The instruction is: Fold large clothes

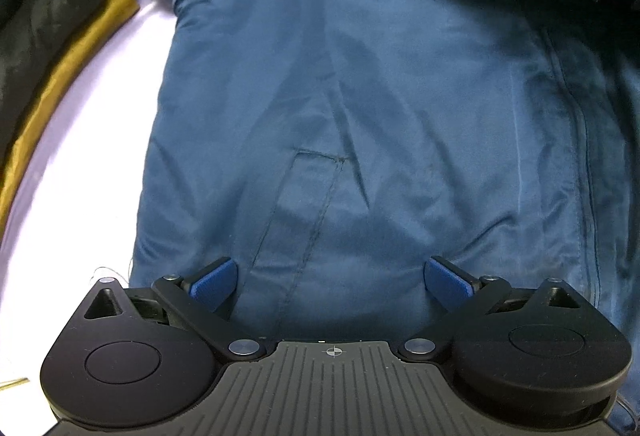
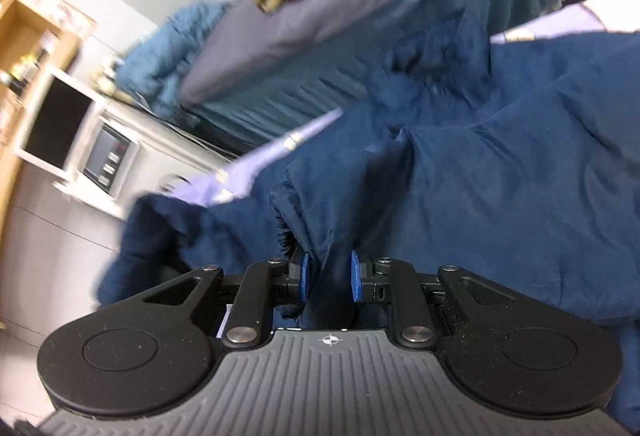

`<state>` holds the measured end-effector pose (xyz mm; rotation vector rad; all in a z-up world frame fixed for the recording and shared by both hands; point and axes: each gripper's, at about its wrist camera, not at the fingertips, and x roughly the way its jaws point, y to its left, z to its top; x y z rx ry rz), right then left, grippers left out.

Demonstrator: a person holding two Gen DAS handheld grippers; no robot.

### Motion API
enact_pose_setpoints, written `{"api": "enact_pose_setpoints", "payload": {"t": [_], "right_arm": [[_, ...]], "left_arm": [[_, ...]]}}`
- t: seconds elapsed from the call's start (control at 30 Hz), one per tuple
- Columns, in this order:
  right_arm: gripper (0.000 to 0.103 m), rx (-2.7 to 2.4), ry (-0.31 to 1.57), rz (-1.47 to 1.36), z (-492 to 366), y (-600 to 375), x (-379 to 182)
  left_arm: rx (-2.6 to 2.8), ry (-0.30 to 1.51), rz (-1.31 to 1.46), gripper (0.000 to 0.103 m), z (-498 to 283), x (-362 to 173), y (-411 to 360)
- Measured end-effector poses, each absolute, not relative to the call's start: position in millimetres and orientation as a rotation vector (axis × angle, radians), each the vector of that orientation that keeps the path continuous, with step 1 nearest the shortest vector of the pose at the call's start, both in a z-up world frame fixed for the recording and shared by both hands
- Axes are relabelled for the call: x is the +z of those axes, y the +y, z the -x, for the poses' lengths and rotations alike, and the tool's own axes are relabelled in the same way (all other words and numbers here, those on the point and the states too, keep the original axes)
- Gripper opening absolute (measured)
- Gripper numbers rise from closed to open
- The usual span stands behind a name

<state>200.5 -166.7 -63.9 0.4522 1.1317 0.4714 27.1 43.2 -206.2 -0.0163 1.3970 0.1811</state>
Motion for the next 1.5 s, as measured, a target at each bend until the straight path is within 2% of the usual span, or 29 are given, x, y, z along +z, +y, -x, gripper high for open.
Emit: {"api": "enact_pose_setpoints", "payload": {"t": [0.1,0.17,0.23,0.4,0.47,0.5,0.57,0.73,0.87,1.03,1.23,1.5], "right_arm": [[0.035,0.434,1.178,-0.393,-197,-155,-91],[0.056,0.423,1.208,-0.354,-194,-154,-107],[0.069,0.427,1.210,-0.290,-188,-154,-116],[0.070,0.460,1.140,-0.345,-170,-186,-94],[0.084,0.446,1.061,-0.336,-163,-201,-81],[0.086,0.425,1.020,-0.315,-158,-211,-74],[0.087,0.360,0.956,-0.225,-152,-231,-66],[0.087,0.210,0.964,-0.047,-159,-271,-74],[0.094,0.184,1.004,0.013,-165,-290,-86],[0.100,0.204,1.038,0.101,-174,-288,-108],[0.102,0.204,1.093,0.172,-173,-295,-136],[0.103,0.211,1.116,0.307,-173,-279,-168]], "left_arm": [[0.184,1.390,0.014,0.103,-24,-204,48],[0.184,1.391,0.018,0.103,-23,-205,51],[0.188,1.388,0.020,0.103,-25,-203,53],[0.179,1.197,0.075,0.103,-30,-174,62],[0.163,1.115,0.097,0.103,-42,-157,60],[0.154,1.082,0.099,0.103,-48,-150,59],[0.126,1.018,0.094,0.103,-66,-134,50],[-0.001,0.949,0.023,0.103,-123,-111,7],[-0.121,0.945,-0.075,0.103,-165,-113,-37],[-0.136,1.045,-0.191,0.103,-211,-149,-66],[-0.040,1.225,-0.138,0.103,-232,-199,-33],[-0.017,1.257,-0.090,0.103,-232,-221,-21]]}}
